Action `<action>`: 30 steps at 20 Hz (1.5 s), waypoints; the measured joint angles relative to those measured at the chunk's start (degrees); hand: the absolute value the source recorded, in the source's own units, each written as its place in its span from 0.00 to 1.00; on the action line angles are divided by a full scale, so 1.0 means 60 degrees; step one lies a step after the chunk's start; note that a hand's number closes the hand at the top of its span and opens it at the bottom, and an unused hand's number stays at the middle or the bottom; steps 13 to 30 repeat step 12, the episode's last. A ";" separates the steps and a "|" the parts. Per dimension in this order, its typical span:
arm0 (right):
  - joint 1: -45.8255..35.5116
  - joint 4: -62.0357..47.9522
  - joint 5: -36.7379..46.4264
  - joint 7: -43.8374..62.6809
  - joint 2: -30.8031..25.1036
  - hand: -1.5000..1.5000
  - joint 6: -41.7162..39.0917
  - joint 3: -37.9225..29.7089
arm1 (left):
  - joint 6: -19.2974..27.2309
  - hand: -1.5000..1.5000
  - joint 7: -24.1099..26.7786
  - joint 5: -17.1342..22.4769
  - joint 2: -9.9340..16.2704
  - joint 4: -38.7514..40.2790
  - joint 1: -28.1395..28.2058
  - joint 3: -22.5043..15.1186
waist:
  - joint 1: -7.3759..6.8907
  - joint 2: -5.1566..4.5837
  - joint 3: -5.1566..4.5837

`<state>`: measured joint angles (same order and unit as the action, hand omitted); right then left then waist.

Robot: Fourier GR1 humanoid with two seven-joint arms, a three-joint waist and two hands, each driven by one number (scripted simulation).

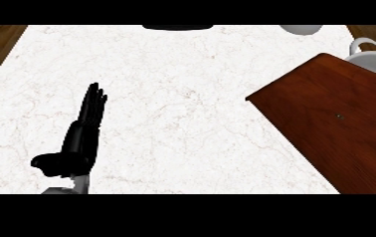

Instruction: Pick the lemon from the tray and place it in the pot

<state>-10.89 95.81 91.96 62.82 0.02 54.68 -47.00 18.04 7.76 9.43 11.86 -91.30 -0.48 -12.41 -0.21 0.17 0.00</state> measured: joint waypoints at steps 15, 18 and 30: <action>0.2800 0.2406 0.0286 0.1191 0.0001 0.00 -0.0017 0.1164 | -0.0114 0.50 0.0430 -0.0072 -0.0161 0.0324 0.0175 0.0114 | 0.0161 0.0002 0.0003; 0.2800 0.2406 0.0286 0.1191 0.0001 0.00 -0.0017 0.1164 | -0.0114 0.50 0.0430 -0.0072 -0.0161 0.0324 0.0175 0.0114 | 0.0161 0.0002 0.0003; 0.2800 0.2406 0.0286 0.1191 0.0001 0.00 -0.0017 0.1164 | -0.0114 0.50 0.0430 -0.0072 -0.0161 0.0324 0.0175 0.0114 | 0.0161 0.0002 0.0003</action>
